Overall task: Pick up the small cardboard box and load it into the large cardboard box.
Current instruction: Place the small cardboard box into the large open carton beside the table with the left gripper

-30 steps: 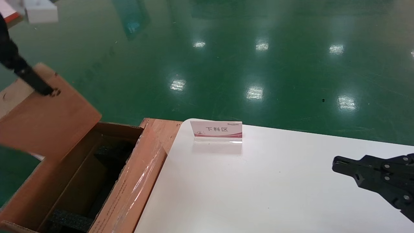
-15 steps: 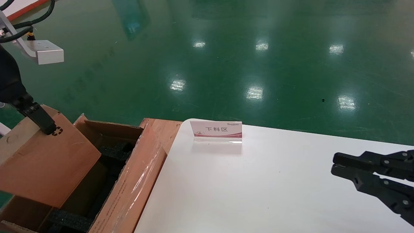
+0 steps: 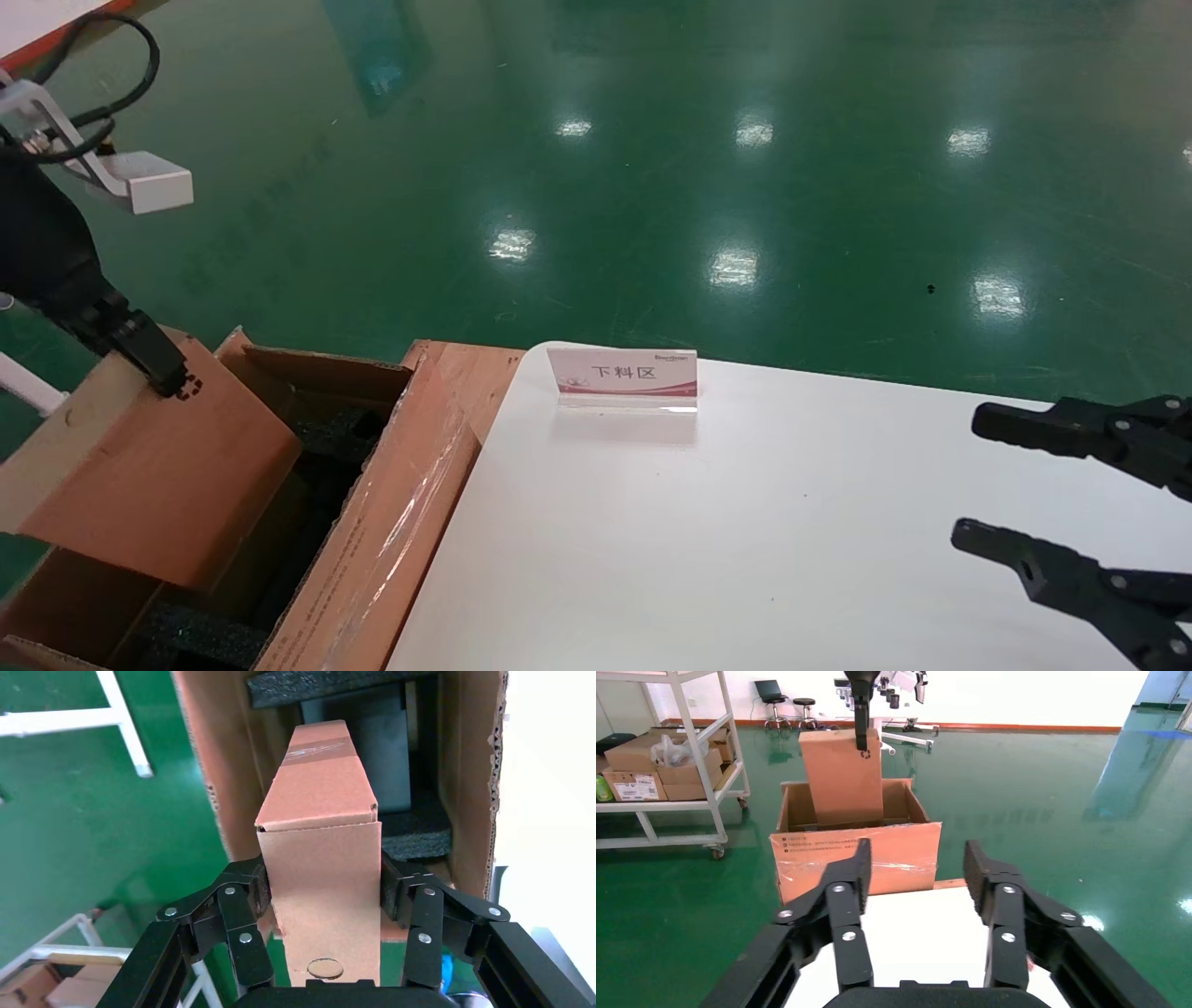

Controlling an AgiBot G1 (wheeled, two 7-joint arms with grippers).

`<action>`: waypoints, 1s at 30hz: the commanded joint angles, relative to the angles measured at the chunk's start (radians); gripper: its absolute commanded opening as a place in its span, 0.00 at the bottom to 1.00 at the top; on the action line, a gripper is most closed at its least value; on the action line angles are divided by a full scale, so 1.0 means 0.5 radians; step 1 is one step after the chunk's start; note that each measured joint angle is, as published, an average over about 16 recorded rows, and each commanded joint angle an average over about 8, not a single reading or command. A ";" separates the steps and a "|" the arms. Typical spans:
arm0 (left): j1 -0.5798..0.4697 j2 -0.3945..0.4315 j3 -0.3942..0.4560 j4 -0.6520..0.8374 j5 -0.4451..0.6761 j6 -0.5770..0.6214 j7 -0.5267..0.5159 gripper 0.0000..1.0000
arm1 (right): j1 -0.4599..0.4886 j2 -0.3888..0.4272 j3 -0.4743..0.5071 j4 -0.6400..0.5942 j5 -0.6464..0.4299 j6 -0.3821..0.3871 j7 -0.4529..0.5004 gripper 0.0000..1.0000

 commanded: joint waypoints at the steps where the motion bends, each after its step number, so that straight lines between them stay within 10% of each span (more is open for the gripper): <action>1: 0.039 -0.016 -0.004 0.038 -0.016 -0.006 0.015 0.00 | 0.000 0.000 0.000 0.000 0.000 0.000 0.000 1.00; 30: 0.533 -0.087 -0.022 0.433 -0.034 -0.141 0.251 0.00 | 0.001 0.001 -0.003 0.000 0.002 0.001 -0.002 1.00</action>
